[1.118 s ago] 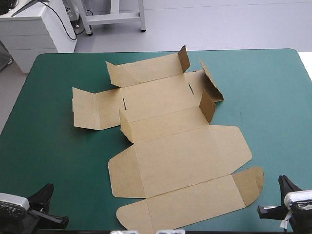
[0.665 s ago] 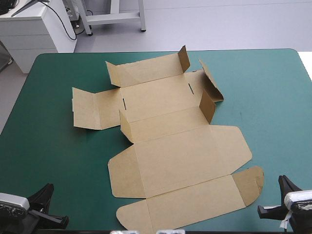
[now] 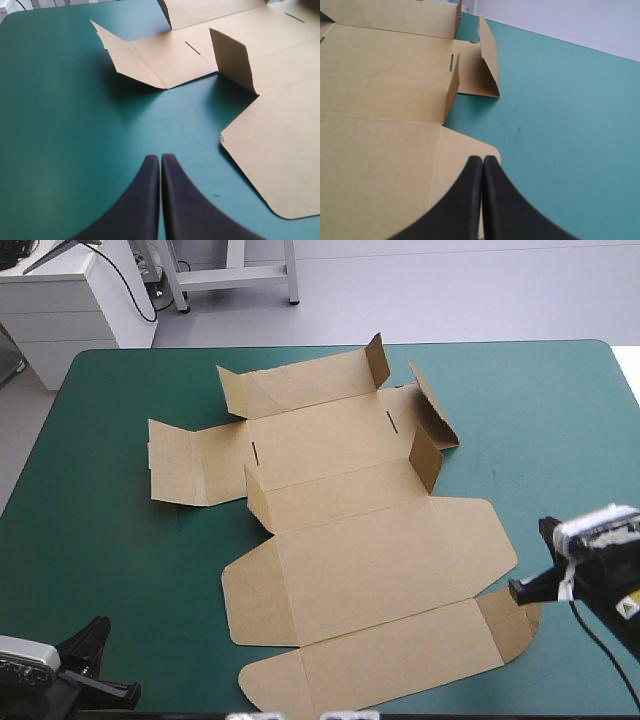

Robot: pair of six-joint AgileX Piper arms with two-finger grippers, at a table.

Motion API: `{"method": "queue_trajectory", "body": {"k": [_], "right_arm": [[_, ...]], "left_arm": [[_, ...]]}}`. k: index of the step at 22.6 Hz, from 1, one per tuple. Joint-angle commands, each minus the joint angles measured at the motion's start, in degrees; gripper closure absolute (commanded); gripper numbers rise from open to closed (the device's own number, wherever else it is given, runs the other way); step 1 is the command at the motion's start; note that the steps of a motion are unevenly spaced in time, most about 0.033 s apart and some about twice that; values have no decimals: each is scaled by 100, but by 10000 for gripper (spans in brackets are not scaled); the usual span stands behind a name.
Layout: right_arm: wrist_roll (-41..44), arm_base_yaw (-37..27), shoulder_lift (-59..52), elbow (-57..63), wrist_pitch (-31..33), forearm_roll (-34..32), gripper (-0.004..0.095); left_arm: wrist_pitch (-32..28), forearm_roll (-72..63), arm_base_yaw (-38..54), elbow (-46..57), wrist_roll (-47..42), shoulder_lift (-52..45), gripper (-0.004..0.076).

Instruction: Fold the box

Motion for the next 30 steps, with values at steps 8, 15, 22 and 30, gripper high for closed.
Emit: {"method": "queue_trajectory", "body": {"k": [8,15,22,30], "right_arm": [[-756,23,3713,-2730,655,903,927],[-1100,32,5132,-4323,1783,1453,927],[-1053,767,6225,-5445,2297,327,903],[-355,1053,6767,-5498,1983,-199,402]], "left_arm": [[-433,-28,2,-134,-37,2,731],[-433,-28,2,-134,-37,2,731],[-433,-28,2,-134,-37,2,731],[-433,-28,2,-134,-37,2,731]]}}
